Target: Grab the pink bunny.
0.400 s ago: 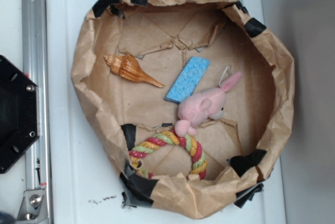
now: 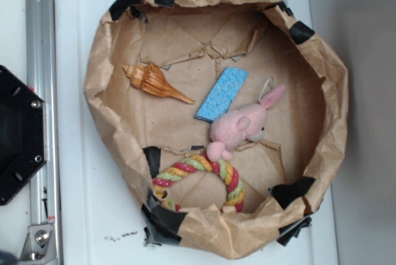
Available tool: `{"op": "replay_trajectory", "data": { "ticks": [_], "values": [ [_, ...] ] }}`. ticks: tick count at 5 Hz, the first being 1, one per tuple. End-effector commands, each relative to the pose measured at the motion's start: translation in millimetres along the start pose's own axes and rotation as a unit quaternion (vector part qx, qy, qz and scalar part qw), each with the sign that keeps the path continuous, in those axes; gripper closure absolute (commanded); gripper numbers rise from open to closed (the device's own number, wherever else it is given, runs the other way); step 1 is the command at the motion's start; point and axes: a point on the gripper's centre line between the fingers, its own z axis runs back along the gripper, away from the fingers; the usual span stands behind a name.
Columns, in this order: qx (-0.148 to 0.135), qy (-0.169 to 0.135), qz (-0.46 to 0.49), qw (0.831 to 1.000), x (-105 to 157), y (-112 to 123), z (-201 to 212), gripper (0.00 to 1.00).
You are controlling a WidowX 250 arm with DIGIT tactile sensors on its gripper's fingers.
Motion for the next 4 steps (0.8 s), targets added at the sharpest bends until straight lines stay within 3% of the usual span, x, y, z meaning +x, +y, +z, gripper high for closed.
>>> {"op": "replay_trajectory", "data": {
  "ticks": [1,2,3,4],
  "values": [
    [-0.029,-0.079,-0.010,0.996,96.5,19.0,-75.9,0.00],
    [-0.021,-0.076,-0.025,0.997,133.1,19.1,-109.9,0.00],
    [0.024,-0.074,-0.059,0.995,168.6,18.8,-151.0,0.00],
    [0.021,-0.059,-0.072,0.995,186.5,20.1,-179.0,0.00]
  ]
}}
